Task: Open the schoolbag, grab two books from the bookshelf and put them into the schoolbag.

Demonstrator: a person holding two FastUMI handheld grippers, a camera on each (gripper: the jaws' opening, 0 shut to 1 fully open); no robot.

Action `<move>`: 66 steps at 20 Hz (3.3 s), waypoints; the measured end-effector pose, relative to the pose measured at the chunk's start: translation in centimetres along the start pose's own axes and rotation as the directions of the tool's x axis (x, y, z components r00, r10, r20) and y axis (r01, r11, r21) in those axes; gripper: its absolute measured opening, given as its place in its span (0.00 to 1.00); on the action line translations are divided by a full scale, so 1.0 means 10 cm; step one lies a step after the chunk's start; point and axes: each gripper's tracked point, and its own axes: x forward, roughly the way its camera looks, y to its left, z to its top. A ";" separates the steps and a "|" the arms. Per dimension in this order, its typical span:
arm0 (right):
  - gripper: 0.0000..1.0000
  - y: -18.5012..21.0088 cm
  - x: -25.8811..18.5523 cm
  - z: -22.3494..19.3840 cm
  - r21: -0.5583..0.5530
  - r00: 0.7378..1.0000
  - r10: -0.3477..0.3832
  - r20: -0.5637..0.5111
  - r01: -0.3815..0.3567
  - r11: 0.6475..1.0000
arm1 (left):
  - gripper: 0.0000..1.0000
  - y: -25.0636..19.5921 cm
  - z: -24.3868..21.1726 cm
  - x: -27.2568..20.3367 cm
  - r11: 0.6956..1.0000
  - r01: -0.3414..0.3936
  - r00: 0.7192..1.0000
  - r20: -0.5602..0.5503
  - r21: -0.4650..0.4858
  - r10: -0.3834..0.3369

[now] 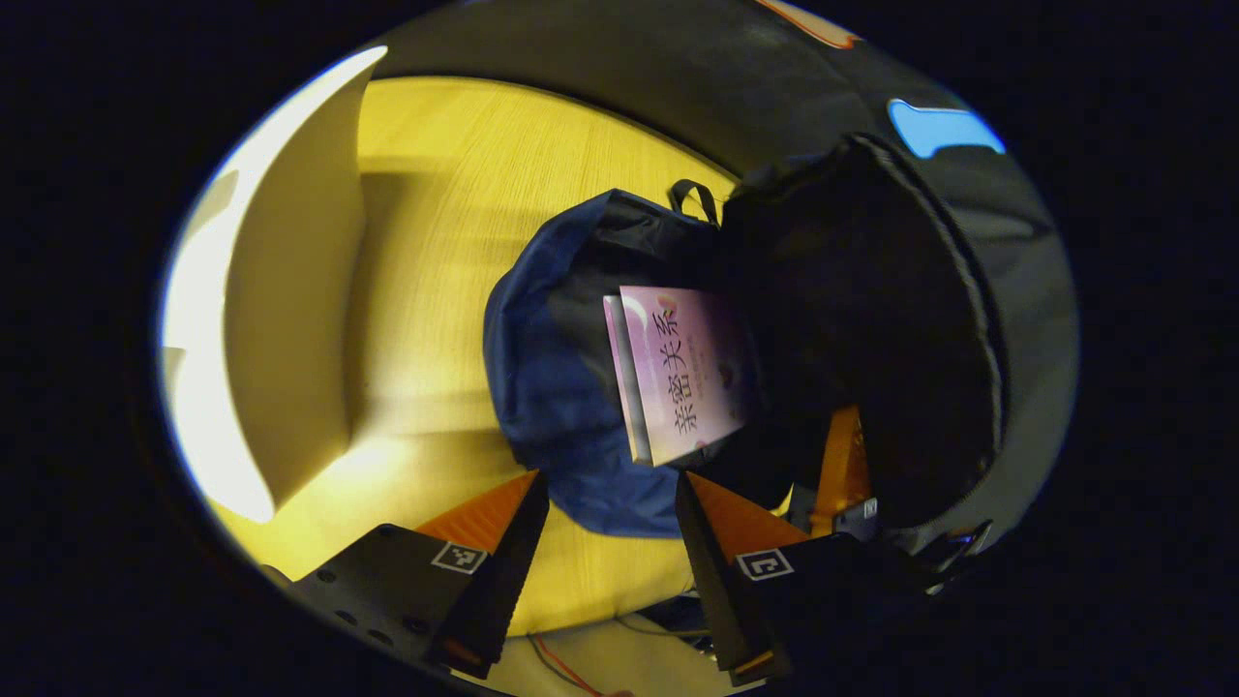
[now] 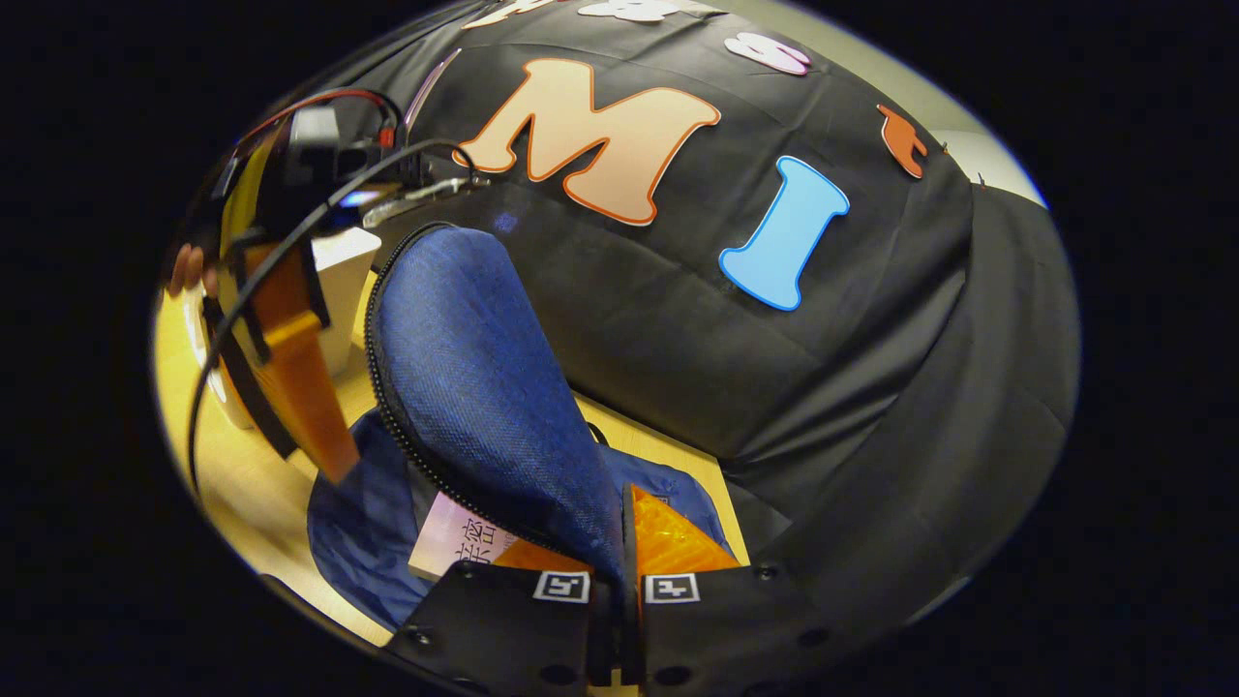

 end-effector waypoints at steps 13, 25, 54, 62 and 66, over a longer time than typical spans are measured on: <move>0.07 0.05 -0.03 -0.03 -0.043 1.000 -0.030 -0.004 0.029 0.999 | 0.82 0.85 0.10 -1.95 0.976 -0.216 0.976 0.042 0.016 0.215; 0.07 0.21 0.06 -0.10 -0.033 0.996 -0.067 -0.056 0.065 0.997 | 0.83 2.60 0.24 -3.83 0.858 -0.493 0.851 0.129 -0.143 0.510; 0.07 0.28 0.05 -0.17 -0.062 0.985 -0.114 -0.131 0.107 0.992 | 0.45 3.61 1.27 -2.61 0.881 -0.453 0.886 0.044 -0.135 0.462; 0.07 0.25 0.05 -0.17 -0.057 0.986 -0.111 -0.124 0.105 0.993 | 0.41 3.71 1.13 -2.39 0.851 -0.508 0.858 0.002 -0.134 0.513; 0.05 0.25 0.05 -0.17 -0.069 0.987 -0.106 -0.121 0.098 0.993 | 0.41 3.71 1.10 -2.39 0.846 -0.514 0.855 -0.008 -0.141 0.518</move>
